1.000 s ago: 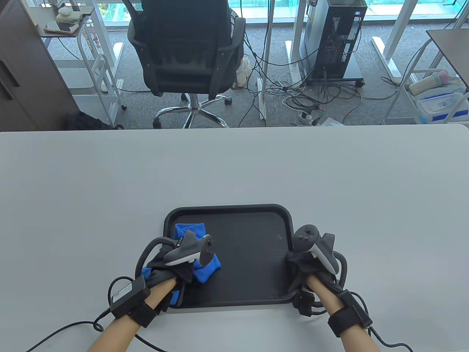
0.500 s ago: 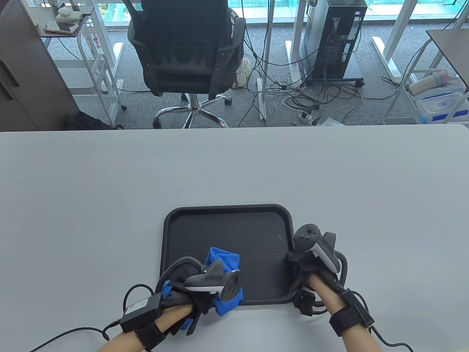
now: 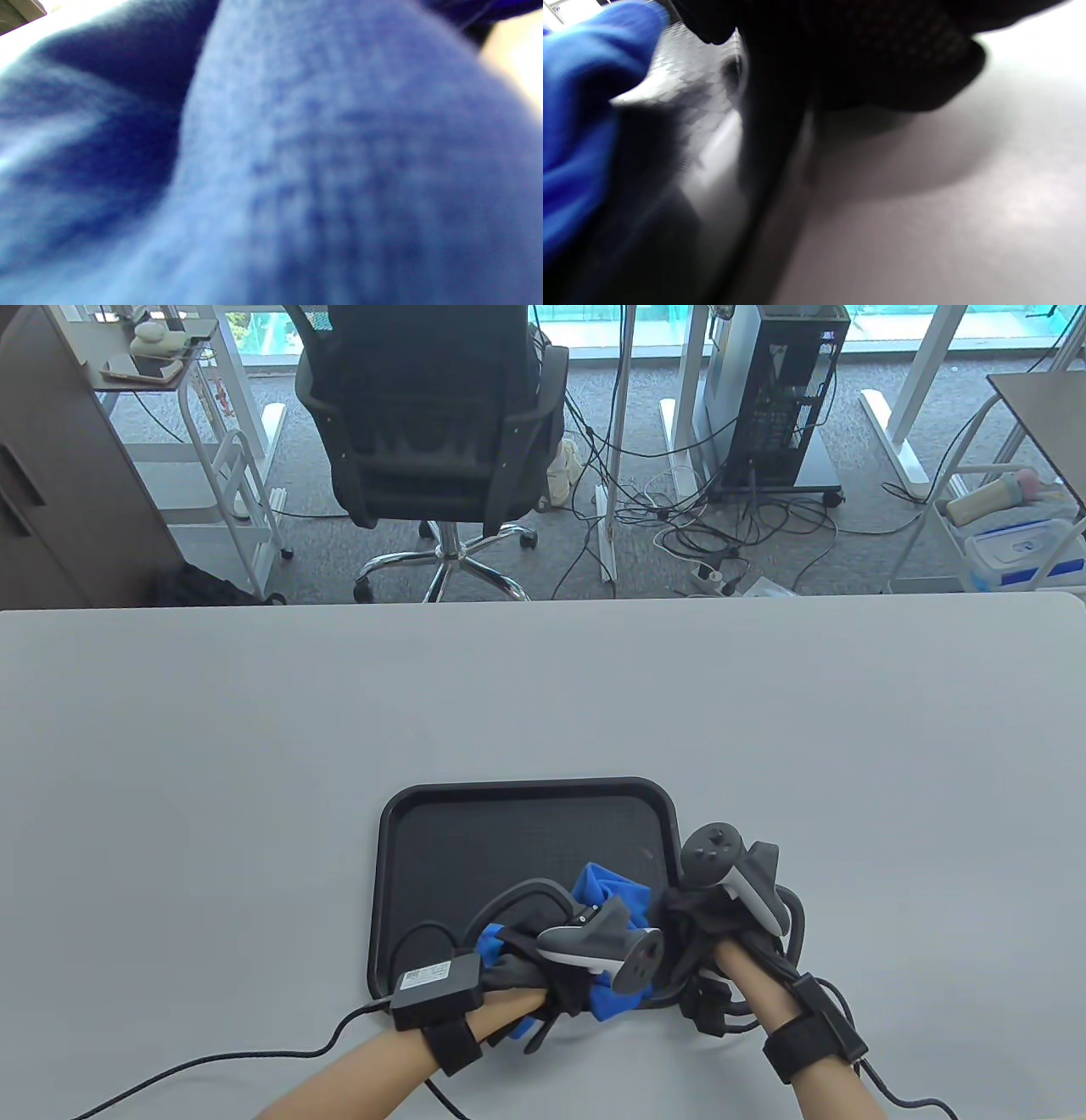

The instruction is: Wipe the tray with a rectangular towel

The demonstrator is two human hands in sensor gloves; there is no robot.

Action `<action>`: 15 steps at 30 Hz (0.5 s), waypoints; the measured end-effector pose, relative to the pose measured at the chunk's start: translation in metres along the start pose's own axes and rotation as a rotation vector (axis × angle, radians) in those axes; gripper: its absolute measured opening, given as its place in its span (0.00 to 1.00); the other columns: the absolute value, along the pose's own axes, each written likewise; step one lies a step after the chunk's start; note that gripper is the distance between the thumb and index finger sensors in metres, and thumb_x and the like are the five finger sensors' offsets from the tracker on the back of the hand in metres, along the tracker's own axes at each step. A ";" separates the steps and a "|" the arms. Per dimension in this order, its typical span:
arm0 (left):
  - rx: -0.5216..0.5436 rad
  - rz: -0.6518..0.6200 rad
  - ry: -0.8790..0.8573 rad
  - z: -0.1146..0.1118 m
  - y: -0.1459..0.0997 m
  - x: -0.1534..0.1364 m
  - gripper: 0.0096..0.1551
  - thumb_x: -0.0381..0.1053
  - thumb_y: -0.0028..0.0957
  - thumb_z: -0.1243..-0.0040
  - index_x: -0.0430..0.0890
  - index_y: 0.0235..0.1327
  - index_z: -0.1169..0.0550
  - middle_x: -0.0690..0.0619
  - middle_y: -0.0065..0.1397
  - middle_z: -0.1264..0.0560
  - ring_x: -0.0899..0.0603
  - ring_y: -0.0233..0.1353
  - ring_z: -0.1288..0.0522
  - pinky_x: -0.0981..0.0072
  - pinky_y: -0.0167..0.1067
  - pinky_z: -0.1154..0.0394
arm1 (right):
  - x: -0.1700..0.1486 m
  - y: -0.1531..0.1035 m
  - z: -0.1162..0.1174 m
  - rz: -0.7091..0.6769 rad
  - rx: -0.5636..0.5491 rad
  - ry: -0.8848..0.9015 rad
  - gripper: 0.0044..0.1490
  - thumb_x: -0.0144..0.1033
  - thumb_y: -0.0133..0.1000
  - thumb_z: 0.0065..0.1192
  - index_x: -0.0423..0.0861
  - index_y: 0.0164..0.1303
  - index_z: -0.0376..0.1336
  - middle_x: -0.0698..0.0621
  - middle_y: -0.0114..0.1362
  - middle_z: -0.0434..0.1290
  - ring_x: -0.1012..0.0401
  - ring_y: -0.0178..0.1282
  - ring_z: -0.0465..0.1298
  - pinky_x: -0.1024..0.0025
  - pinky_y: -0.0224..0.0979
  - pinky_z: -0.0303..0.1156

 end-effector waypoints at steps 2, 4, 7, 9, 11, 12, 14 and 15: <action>0.008 0.008 -0.009 0.006 0.009 0.000 0.33 0.47 0.54 0.42 0.48 0.73 0.38 0.41 0.78 0.36 0.43 0.66 0.23 0.45 0.65 0.29 | 0.000 0.000 0.000 -0.004 0.005 -0.005 0.29 0.44 0.54 0.59 0.33 0.52 0.61 0.43 0.34 0.77 0.57 0.23 0.80 0.59 0.28 0.78; 0.012 0.028 -0.017 0.010 0.017 -0.002 0.33 0.47 0.55 0.42 0.49 0.73 0.38 0.42 0.78 0.36 0.43 0.67 0.23 0.44 0.65 0.29 | 0.000 0.000 0.000 -0.008 0.009 -0.003 0.29 0.44 0.54 0.59 0.33 0.52 0.61 0.43 0.34 0.77 0.57 0.23 0.80 0.59 0.28 0.78; 0.005 0.071 -0.044 0.017 0.030 -0.009 0.33 0.47 0.55 0.43 0.51 0.73 0.38 0.43 0.79 0.37 0.43 0.67 0.24 0.44 0.66 0.30 | 0.000 0.001 0.000 -0.013 0.014 0.003 0.29 0.44 0.54 0.59 0.33 0.52 0.61 0.43 0.34 0.77 0.57 0.23 0.80 0.60 0.28 0.78; -0.002 0.109 -0.092 0.019 0.037 -0.018 0.33 0.47 0.55 0.43 0.52 0.73 0.39 0.45 0.80 0.37 0.43 0.68 0.24 0.45 0.66 0.30 | 0.000 0.001 0.000 -0.018 0.014 0.004 0.29 0.44 0.54 0.59 0.33 0.52 0.61 0.43 0.34 0.77 0.57 0.23 0.80 0.60 0.28 0.78; -0.002 0.144 -0.131 0.020 0.042 -0.027 0.32 0.47 0.56 0.43 0.53 0.74 0.39 0.46 0.80 0.38 0.43 0.68 0.25 0.44 0.66 0.30 | 0.000 0.001 -0.001 -0.023 0.013 0.004 0.29 0.44 0.54 0.59 0.33 0.52 0.62 0.43 0.34 0.77 0.57 0.23 0.80 0.60 0.28 0.78; -0.001 0.168 -0.145 0.020 0.045 -0.033 0.32 0.47 0.56 0.43 0.53 0.74 0.39 0.46 0.81 0.38 0.43 0.68 0.25 0.44 0.66 0.30 | -0.001 0.001 -0.001 -0.022 0.013 0.005 0.29 0.44 0.54 0.59 0.33 0.52 0.62 0.43 0.34 0.77 0.57 0.23 0.80 0.60 0.28 0.78; 0.013 0.218 -0.157 0.020 0.049 -0.043 0.33 0.47 0.56 0.43 0.53 0.74 0.39 0.46 0.81 0.38 0.43 0.68 0.25 0.44 0.66 0.31 | 0.000 0.001 -0.001 -0.023 0.011 0.003 0.29 0.44 0.54 0.59 0.33 0.52 0.62 0.43 0.34 0.77 0.57 0.23 0.80 0.60 0.28 0.78; 0.020 0.253 -0.157 0.019 0.051 -0.049 0.33 0.47 0.56 0.43 0.53 0.74 0.40 0.46 0.81 0.38 0.43 0.68 0.25 0.44 0.66 0.31 | 0.000 0.001 -0.001 -0.021 0.011 0.001 0.29 0.44 0.54 0.59 0.33 0.52 0.62 0.43 0.34 0.77 0.57 0.23 0.80 0.60 0.28 0.78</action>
Point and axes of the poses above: the tracker on the back of each hand, its own x axis roughly to the thumb side, its own y axis roughly from the wrist to the fingertips, z = x × y, the point moved 3 cm from there along y, roughly from the wrist to the fingertips
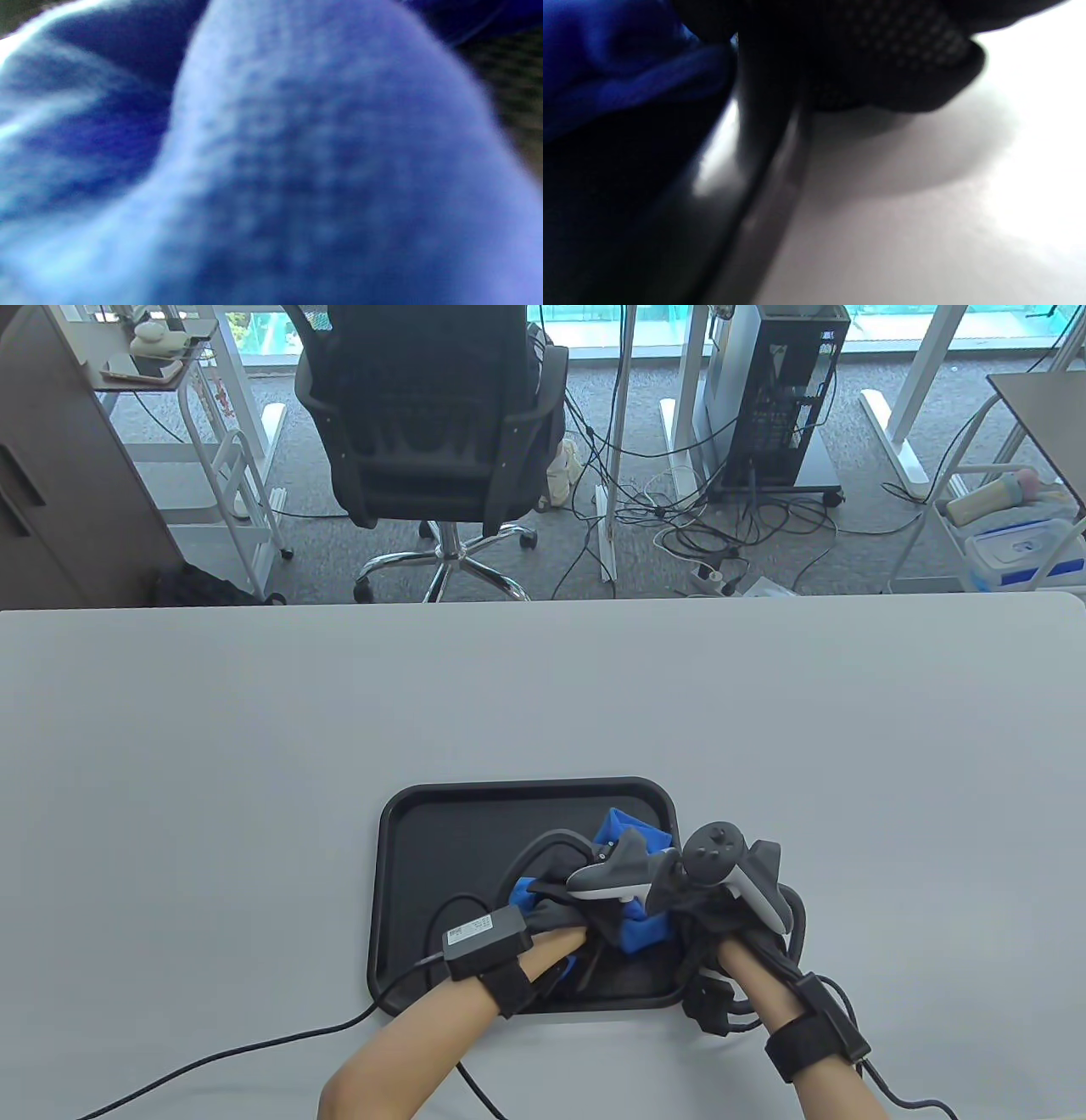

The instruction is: Wipe the tray with a rectangular towel

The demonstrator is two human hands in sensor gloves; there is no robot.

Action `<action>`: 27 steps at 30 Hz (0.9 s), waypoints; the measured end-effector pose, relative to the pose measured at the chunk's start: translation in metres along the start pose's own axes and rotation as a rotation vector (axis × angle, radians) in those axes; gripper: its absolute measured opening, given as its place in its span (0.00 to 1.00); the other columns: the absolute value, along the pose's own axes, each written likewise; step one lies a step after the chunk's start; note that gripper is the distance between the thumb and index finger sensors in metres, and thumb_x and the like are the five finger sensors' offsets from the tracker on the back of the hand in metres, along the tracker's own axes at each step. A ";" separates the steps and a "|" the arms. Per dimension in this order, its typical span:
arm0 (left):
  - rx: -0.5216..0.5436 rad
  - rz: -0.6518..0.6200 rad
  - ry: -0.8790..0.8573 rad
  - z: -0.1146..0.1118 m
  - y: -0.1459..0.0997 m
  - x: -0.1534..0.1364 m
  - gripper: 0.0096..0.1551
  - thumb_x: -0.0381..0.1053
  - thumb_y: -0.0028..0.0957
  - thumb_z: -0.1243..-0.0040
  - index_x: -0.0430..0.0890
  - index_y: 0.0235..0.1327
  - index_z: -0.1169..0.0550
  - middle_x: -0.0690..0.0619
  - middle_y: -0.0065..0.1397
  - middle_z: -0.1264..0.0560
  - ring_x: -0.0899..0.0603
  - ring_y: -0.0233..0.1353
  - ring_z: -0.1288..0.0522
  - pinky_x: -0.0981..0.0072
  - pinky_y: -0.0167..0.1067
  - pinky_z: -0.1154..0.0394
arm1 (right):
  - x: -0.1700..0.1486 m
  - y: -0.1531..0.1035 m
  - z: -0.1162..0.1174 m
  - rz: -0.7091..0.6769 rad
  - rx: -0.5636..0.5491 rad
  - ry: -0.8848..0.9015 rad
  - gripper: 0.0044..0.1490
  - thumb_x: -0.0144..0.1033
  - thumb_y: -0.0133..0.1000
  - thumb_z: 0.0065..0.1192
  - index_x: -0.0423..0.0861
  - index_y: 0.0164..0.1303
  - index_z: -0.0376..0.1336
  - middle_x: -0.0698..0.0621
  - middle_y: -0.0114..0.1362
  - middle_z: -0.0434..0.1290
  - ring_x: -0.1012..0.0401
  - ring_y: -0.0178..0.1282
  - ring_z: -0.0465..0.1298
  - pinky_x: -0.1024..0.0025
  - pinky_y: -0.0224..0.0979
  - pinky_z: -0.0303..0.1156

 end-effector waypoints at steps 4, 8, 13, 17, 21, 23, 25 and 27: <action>-0.004 0.081 -0.054 -0.001 0.009 -0.023 0.32 0.46 0.56 0.44 0.53 0.74 0.39 0.46 0.81 0.37 0.43 0.68 0.25 0.44 0.66 0.31 | 0.000 -0.002 0.000 0.030 -0.024 -0.008 0.29 0.45 0.54 0.60 0.34 0.52 0.62 0.43 0.34 0.77 0.58 0.23 0.80 0.60 0.27 0.78; -0.018 0.163 -0.092 -0.006 0.011 -0.051 0.32 0.46 0.56 0.44 0.53 0.74 0.39 0.46 0.81 0.38 0.43 0.68 0.25 0.43 0.66 0.31 | 0.000 -0.003 0.000 0.045 -0.030 -0.018 0.30 0.46 0.54 0.59 0.34 0.52 0.62 0.44 0.34 0.77 0.58 0.23 0.80 0.61 0.27 0.78; -0.045 0.259 -0.138 -0.018 0.005 -0.090 0.32 0.46 0.56 0.44 0.53 0.74 0.39 0.46 0.81 0.38 0.43 0.68 0.25 0.43 0.66 0.31 | 0.001 -0.003 0.000 0.046 -0.034 -0.019 0.30 0.46 0.54 0.59 0.34 0.52 0.62 0.44 0.34 0.77 0.58 0.22 0.80 0.61 0.27 0.78; -0.064 0.333 -0.187 -0.031 -0.008 -0.122 0.32 0.46 0.56 0.44 0.53 0.74 0.39 0.46 0.81 0.38 0.42 0.68 0.25 0.43 0.66 0.31 | 0.001 -0.003 0.000 0.044 -0.030 -0.013 0.30 0.46 0.54 0.59 0.34 0.52 0.62 0.44 0.34 0.77 0.58 0.22 0.80 0.61 0.27 0.78; -0.081 0.387 -0.213 -0.044 -0.021 -0.147 0.32 0.46 0.56 0.44 0.53 0.74 0.39 0.45 0.81 0.38 0.42 0.68 0.25 0.43 0.66 0.31 | 0.000 -0.003 0.001 0.043 -0.028 -0.012 0.30 0.46 0.54 0.59 0.34 0.52 0.62 0.44 0.34 0.77 0.58 0.23 0.80 0.61 0.27 0.78; -0.093 0.414 -0.225 -0.050 -0.028 -0.158 0.32 0.46 0.56 0.44 0.52 0.74 0.39 0.45 0.81 0.38 0.42 0.68 0.25 0.43 0.66 0.31 | 0.001 -0.003 0.001 0.042 -0.029 -0.013 0.30 0.46 0.54 0.59 0.34 0.52 0.62 0.44 0.34 0.77 0.58 0.22 0.80 0.61 0.27 0.78; -0.107 0.440 -0.240 -0.056 -0.036 -0.170 0.32 0.46 0.56 0.43 0.52 0.74 0.39 0.45 0.81 0.38 0.42 0.68 0.25 0.43 0.66 0.31 | 0.001 -0.003 0.001 0.041 -0.030 -0.015 0.30 0.46 0.54 0.59 0.34 0.52 0.62 0.44 0.34 0.77 0.58 0.22 0.80 0.61 0.27 0.78; -0.116 0.456 -0.252 -0.060 -0.040 -0.176 0.32 0.46 0.56 0.43 0.52 0.74 0.39 0.44 0.81 0.38 0.42 0.68 0.25 0.43 0.66 0.31 | 0.001 -0.003 0.001 0.040 -0.030 -0.016 0.30 0.46 0.54 0.59 0.34 0.52 0.62 0.44 0.34 0.77 0.58 0.22 0.80 0.61 0.27 0.78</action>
Point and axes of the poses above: the tracker on the back of each hand, its own x axis roughly to the thumb side, its own y axis roughly from the wrist to the fingertips, z = x × y, the point moved 3 cm from there along y, roughly from the wrist to the fingertips
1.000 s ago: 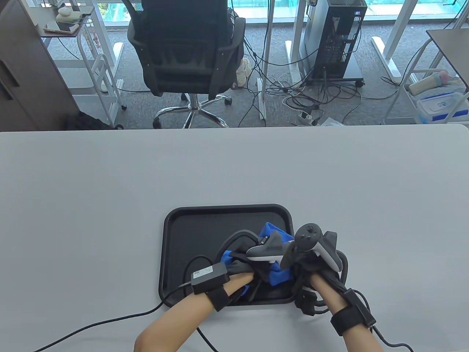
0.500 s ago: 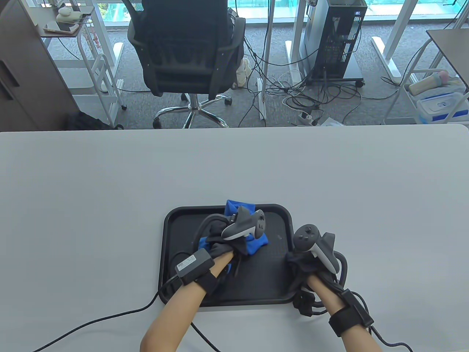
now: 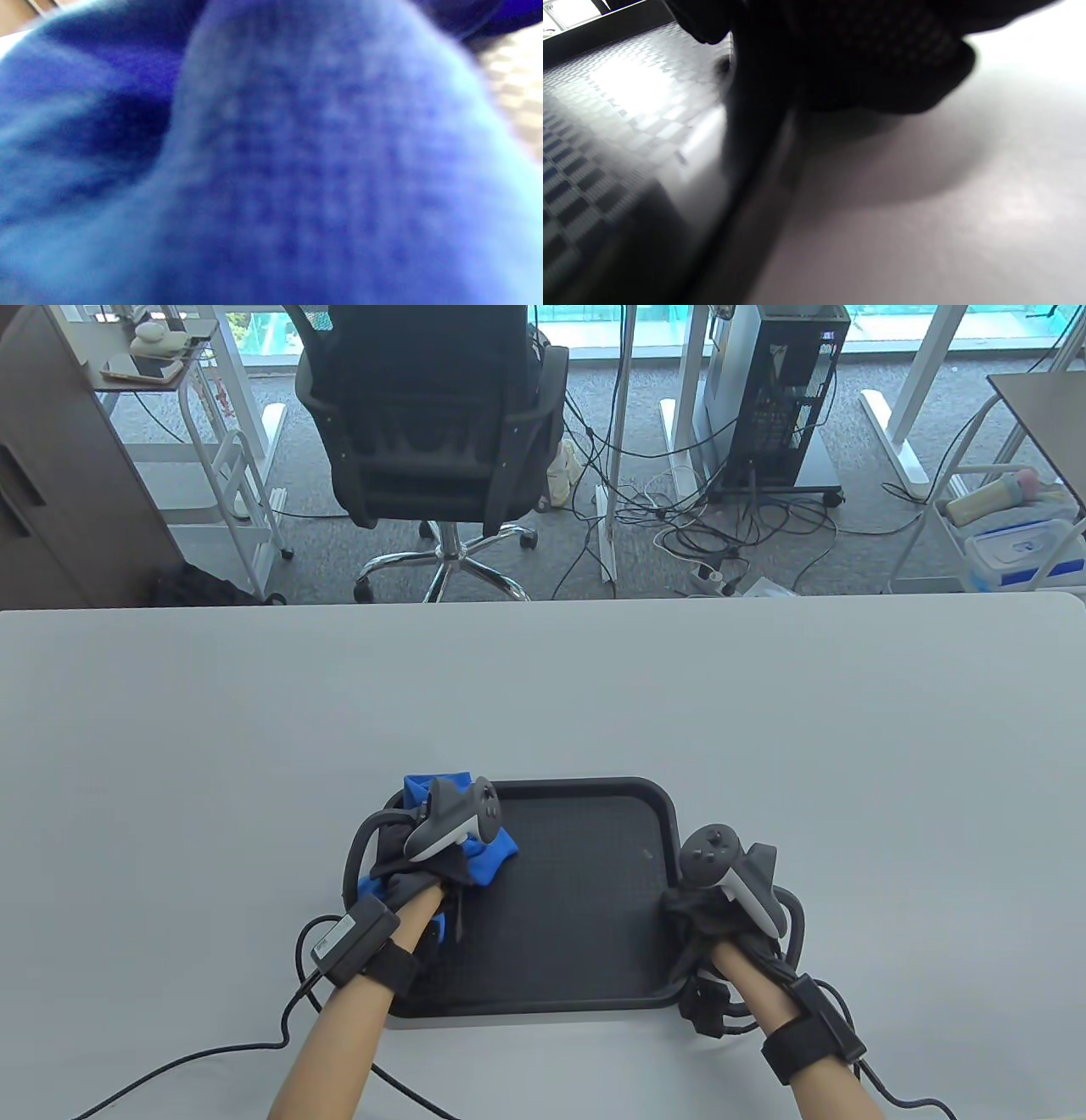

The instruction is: Wipe the tray with a rectangular towel

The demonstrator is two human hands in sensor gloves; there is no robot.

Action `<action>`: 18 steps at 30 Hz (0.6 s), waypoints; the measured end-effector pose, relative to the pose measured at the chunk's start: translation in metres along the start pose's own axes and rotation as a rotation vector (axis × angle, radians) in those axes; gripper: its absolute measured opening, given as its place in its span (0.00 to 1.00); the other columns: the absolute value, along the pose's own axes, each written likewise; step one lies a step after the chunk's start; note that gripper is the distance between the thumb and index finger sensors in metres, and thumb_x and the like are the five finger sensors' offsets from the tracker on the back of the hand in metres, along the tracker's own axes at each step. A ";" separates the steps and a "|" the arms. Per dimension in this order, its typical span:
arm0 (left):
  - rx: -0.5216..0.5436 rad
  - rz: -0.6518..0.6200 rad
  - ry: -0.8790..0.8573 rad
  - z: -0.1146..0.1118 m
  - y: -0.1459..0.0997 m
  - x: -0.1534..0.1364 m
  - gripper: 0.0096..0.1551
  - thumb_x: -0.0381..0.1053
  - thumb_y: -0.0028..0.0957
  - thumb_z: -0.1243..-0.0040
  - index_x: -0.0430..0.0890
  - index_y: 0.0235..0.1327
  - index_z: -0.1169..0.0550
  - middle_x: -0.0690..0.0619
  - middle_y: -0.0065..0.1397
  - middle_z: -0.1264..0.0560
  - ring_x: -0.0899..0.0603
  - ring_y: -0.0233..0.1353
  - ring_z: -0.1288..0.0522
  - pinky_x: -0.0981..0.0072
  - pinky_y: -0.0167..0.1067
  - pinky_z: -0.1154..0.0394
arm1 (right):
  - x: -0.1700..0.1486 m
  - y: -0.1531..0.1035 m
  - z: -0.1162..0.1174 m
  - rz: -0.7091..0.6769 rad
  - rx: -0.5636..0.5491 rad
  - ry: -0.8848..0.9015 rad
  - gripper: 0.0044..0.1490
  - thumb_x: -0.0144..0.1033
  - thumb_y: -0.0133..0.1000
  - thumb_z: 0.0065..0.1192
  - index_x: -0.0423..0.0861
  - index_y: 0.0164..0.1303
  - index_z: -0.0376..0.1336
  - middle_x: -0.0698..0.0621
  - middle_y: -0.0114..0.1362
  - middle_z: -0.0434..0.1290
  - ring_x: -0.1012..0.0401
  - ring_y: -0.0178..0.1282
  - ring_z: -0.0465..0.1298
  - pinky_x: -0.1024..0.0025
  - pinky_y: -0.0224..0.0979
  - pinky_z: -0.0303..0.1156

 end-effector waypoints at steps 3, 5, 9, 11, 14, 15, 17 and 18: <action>-0.001 0.003 -0.020 -0.002 -0.001 -0.006 0.33 0.46 0.56 0.43 0.51 0.74 0.39 0.44 0.81 0.38 0.42 0.68 0.25 0.43 0.66 0.31 | 0.000 0.000 0.000 -0.002 -0.001 -0.003 0.30 0.46 0.54 0.59 0.34 0.52 0.62 0.44 0.34 0.77 0.58 0.22 0.80 0.61 0.27 0.78; 0.005 -0.002 -0.014 -0.003 -0.002 -0.005 0.33 0.46 0.56 0.44 0.51 0.75 0.40 0.44 0.81 0.38 0.42 0.68 0.25 0.43 0.66 0.31 | 0.000 0.000 0.000 -0.003 0.000 -0.002 0.30 0.46 0.54 0.59 0.34 0.52 0.62 0.44 0.34 0.77 0.58 0.22 0.80 0.61 0.27 0.78; -0.002 -0.004 0.022 -0.001 -0.003 -0.001 0.34 0.46 0.56 0.44 0.50 0.75 0.40 0.43 0.81 0.39 0.42 0.68 0.25 0.43 0.66 0.31 | 0.000 0.000 0.000 -0.005 0.003 0.000 0.30 0.46 0.54 0.59 0.34 0.52 0.62 0.44 0.34 0.77 0.58 0.22 0.80 0.61 0.27 0.78; -0.008 -0.008 0.000 0.001 -0.004 -0.003 0.34 0.46 0.56 0.44 0.50 0.75 0.40 0.42 0.81 0.39 0.42 0.68 0.25 0.43 0.66 0.31 | 0.000 0.000 0.000 -0.007 0.005 0.004 0.30 0.46 0.54 0.59 0.34 0.52 0.62 0.44 0.33 0.77 0.58 0.22 0.80 0.61 0.27 0.78; 0.007 -0.013 -0.092 0.011 -0.011 -0.015 0.35 0.47 0.55 0.43 0.50 0.76 0.40 0.41 0.81 0.40 0.42 0.68 0.25 0.43 0.66 0.31 | 0.000 0.000 0.000 -0.010 0.011 0.012 0.30 0.46 0.54 0.59 0.34 0.52 0.62 0.44 0.34 0.77 0.58 0.22 0.80 0.61 0.27 0.78; 0.016 -0.016 -0.139 0.016 -0.015 -0.021 0.35 0.47 0.55 0.43 0.49 0.76 0.40 0.41 0.81 0.40 0.42 0.68 0.25 0.43 0.66 0.31 | 0.000 0.000 0.000 -0.011 0.011 0.013 0.30 0.46 0.54 0.59 0.34 0.52 0.62 0.44 0.34 0.77 0.58 0.22 0.80 0.61 0.27 0.78; 0.029 -0.020 -0.246 0.029 -0.025 -0.036 0.35 0.46 0.55 0.43 0.49 0.76 0.40 0.40 0.81 0.40 0.42 0.68 0.25 0.43 0.66 0.31 | 0.000 0.001 0.000 -0.010 0.011 0.011 0.30 0.46 0.54 0.59 0.34 0.52 0.62 0.44 0.34 0.77 0.58 0.22 0.80 0.61 0.27 0.78; 0.041 -0.020 -0.300 0.036 -0.030 -0.045 0.35 0.46 0.56 0.43 0.48 0.76 0.40 0.40 0.81 0.40 0.41 0.67 0.25 0.43 0.66 0.31 | 0.000 0.001 0.000 -0.011 0.011 0.011 0.30 0.46 0.54 0.59 0.33 0.52 0.62 0.44 0.34 0.77 0.58 0.22 0.80 0.61 0.27 0.78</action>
Point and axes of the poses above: the tracker on the back of each hand, its own x axis roughly to the thumb side, its own y axis roughly from the wrist to the fingertips, z = x × y, the point moved 3 cm from there along y, roughly from the wrist to the fingertips
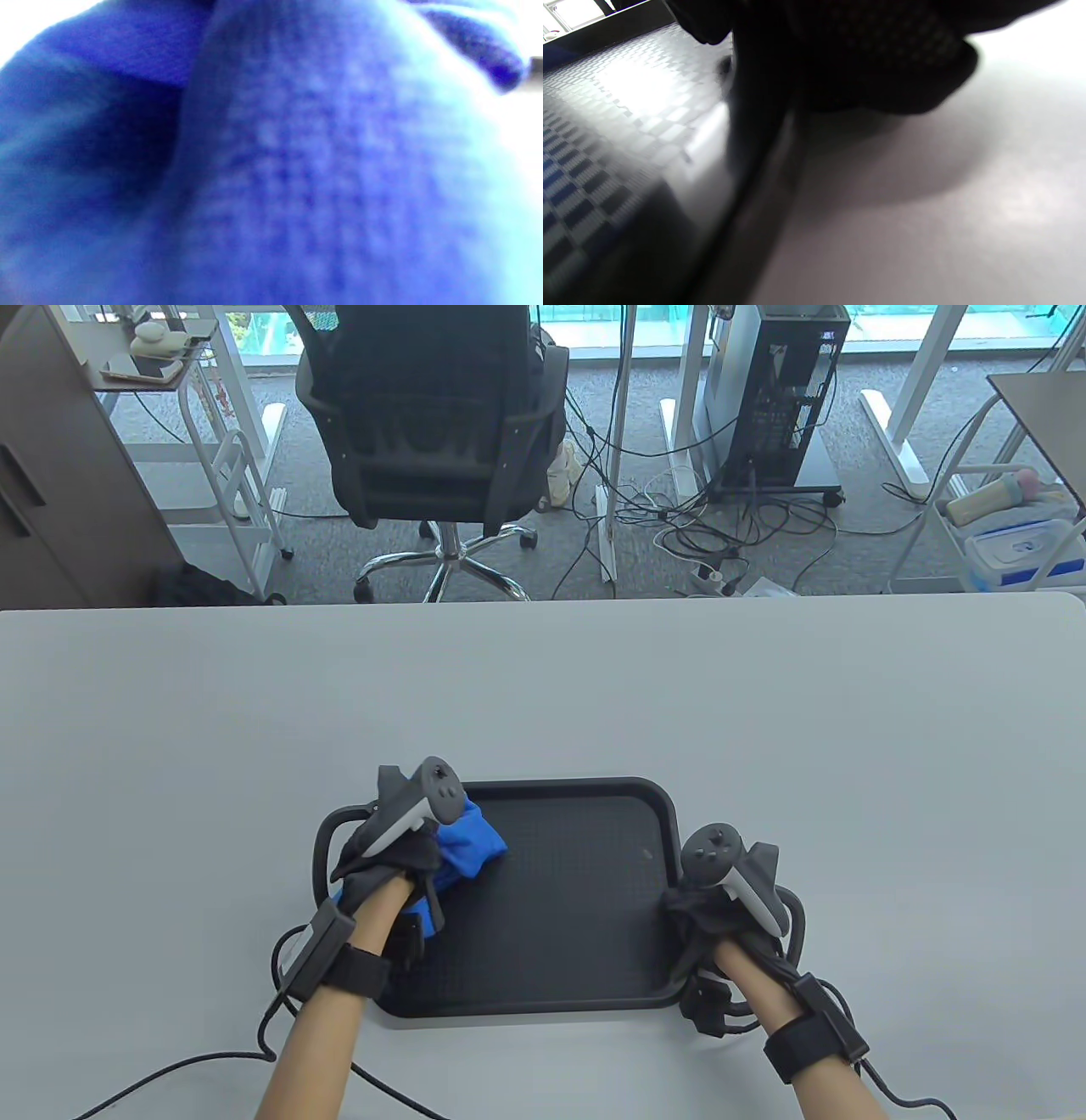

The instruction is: Wipe the tray with a rectangular towel

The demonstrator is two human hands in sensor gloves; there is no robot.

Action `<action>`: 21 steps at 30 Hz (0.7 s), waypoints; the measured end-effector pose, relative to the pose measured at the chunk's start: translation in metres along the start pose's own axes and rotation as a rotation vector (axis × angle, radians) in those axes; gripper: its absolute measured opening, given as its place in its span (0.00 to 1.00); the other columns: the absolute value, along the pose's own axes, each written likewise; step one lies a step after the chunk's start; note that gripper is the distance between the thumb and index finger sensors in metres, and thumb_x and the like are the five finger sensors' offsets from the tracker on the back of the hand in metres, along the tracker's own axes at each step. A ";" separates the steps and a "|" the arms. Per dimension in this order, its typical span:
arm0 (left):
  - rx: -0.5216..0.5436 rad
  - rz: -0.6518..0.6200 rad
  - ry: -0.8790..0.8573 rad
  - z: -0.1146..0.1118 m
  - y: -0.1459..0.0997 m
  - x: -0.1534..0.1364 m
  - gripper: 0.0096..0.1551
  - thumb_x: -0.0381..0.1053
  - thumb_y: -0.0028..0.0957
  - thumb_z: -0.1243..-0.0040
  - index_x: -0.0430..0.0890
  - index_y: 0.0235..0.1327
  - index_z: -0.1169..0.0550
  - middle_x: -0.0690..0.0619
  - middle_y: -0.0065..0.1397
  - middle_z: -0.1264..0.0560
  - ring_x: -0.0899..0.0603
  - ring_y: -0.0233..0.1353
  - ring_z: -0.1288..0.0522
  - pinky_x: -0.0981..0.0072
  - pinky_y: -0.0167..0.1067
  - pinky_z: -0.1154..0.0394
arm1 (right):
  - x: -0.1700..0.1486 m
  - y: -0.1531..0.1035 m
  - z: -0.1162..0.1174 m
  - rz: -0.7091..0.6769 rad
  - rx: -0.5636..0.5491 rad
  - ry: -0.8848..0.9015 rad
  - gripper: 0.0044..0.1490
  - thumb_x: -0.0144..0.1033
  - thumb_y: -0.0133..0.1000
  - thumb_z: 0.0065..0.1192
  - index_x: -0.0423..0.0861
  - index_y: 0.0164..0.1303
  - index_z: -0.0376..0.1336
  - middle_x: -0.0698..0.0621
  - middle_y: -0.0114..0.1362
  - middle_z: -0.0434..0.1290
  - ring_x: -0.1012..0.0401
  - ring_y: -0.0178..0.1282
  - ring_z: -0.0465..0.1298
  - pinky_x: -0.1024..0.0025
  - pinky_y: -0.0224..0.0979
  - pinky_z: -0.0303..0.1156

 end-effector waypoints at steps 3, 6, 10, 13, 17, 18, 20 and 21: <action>0.066 -0.001 -0.123 0.032 -0.016 -0.020 0.35 0.46 0.56 0.43 0.47 0.77 0.39 0.39 0.80 0.39 0.41 0.67 0.24 0.42 0.65 0.31 | 0.000 0.000 0.000 -0.001 0.001 0.001 0.30 0.46 0.54 0.59 0.33 0.52 0.62 0.44 0.34 0.77 0.58 0.22 0.80 0.61 0.27 0.78; 0.193 0.023 -0.183 0.069 -0.030 -0.043 0.35 0.45 0.56 0.43 0.47 0.77 0.39 0.39 0.80 0.38 0.41 0.67 0.24 0.42 0.65 0.31 | 0.000 0.000 0.000 0.000 0.001 -0.001 0.30 0.46 0.54 0.59 0.33 0.52 0.62 0.44 0.34 0.77 0.58 0.22 0.80 0.61 0.27 0.78; 0.353 0.108 -0.241 0.094 -0.039 -0.070 0.35 0.46 0.56 0.43 0.47 0.77 0.39 0.39 0.80 0.37 0.41 0.67 0.24 0.42 0.66 0.31 | 0.000 0.001 0.000 -0.001 0.002 0.001 0.30 0.46 0.54 0.59 0.33 0.52 0.62 0.44 0.34 0.77 0.58 0.22 0.80 0.61 0.27 0.78; 0.462 0.223 -0.252 0.085 -0.035 -0.090 0.35 0.46 0.56 0.43 0.47 0.77 0.39 0.39 0.80 0.37 0.41 0.67 0.24 0.42 0.66 0.31 | 0.000 0.001 0.000 -0.001 0.003 0.002 0.30 0.46 0.54 0.59 0.33 0.52 0.62 0.44 0.34 0.77 0.58 0.22 0.80 0.61 0.27 0.78; 0.404 0.351 -0.154 0.037 -0.016 -0.115 0.35 0.46 0.56 0.44 0.47 0.77 0.39 0.38 0.80 0.38 0.42 0.67 0.24 0.43 0.66 0.30 | 0.000 0.001 0.000 0.000 0.001 0.001 0.30 0.46 0.54 0.59 0.33 0.52 0.62 0.44 0.34 0.77 0.58 0.22 0.80 0.61 0.27 0.78; 0.373 0.360 -0.147 0.028 -0.014 -0.118 0.35 0.46 0.56 0.44 0.46 0.77 0.39 0.38 0.80 0.38 0.42 0.67 0.24 0.43 0.66 0.30 | 0.000 0.001 0.000 -0.001 0.001 0.001 0.30 0.46 0.54 0.59 0.33 0.52 0.62 0.44 0.34 0.77 0.58 0.22 0.80 0.61 0.27 0.78; 0.290 0.371 -0.130 0.004 -0.012 -0.122 0.35 0.46 0.56 0.44 0.46 0.77 0.39 0.37 0.80 0.38 0.41 0.68 0.24 0.42 0.66 0.30 | 0.000 0.001 0.000 0.000 0.003 0.001 0.30 0.46 0.54 0.59 0.33 0.52 0.62 0.43 0.34 0.77 0.58 0.22 0.80 0.61 0.27 0.78; 0.253 0.372 -0.119 -0.005 -0.012 -0.123 0.35 0.46 0.56 0.44 0.46 0.77 0.39 0.37 0.80 0.38 0.41 0.68 0.24 0.42 0.66 0.30 | 0.000 0.001 0.000 0.000 0.003 0.001 0.30 0.46 0.54 0.59 0.33 0.52 0.62 0.43 0.34 0.77 0.58 0.22 0.80 0.61 0.27 0.78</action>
Point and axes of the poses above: the tracker on the back of each hand, its own x axis roughly to the thumb side, its own y axis roughly from the wrist to the fingertips, z = x × y, the point moved 3 cm from there along y, roughly from the wrist to the fingertips
